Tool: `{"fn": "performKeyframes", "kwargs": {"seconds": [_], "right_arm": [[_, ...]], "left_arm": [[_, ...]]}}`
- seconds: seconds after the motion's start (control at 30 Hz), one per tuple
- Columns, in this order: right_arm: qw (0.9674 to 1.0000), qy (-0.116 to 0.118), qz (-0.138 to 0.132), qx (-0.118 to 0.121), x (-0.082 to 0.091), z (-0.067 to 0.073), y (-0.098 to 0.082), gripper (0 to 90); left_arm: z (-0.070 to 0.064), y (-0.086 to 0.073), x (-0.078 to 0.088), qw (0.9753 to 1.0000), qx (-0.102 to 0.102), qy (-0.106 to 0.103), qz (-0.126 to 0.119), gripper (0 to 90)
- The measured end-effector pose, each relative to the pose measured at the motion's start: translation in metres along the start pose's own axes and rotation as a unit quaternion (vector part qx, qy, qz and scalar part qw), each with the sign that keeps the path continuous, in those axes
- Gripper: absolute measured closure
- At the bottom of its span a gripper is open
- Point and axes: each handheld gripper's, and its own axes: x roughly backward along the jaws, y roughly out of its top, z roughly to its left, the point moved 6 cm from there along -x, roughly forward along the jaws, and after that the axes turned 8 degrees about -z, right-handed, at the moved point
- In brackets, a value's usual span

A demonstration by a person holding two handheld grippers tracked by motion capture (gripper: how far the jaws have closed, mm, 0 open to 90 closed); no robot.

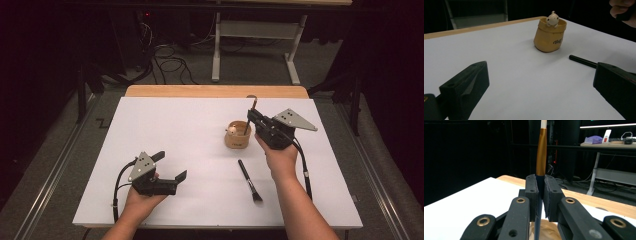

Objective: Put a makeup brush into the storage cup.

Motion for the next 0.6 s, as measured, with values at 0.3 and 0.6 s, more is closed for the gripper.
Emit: {"fn": "performKeyframes", "kwargs": {"seconds": [0.3,0.6], "right_arm": [[1.0,-0.006,0.005,0.005,-0.012,-0.004,0.0,84.1],[0.9998,-0.01,0.014,0.01,-0.022,-0.007,-0.003,84.0]], "left_arm": [[0.0,0.0,0.0,1.0,0.0,-0.002,0.0,1.2],[0.0,0.0,0.0,1.0,0.003,-0.003,-0.001,1.2]]}}
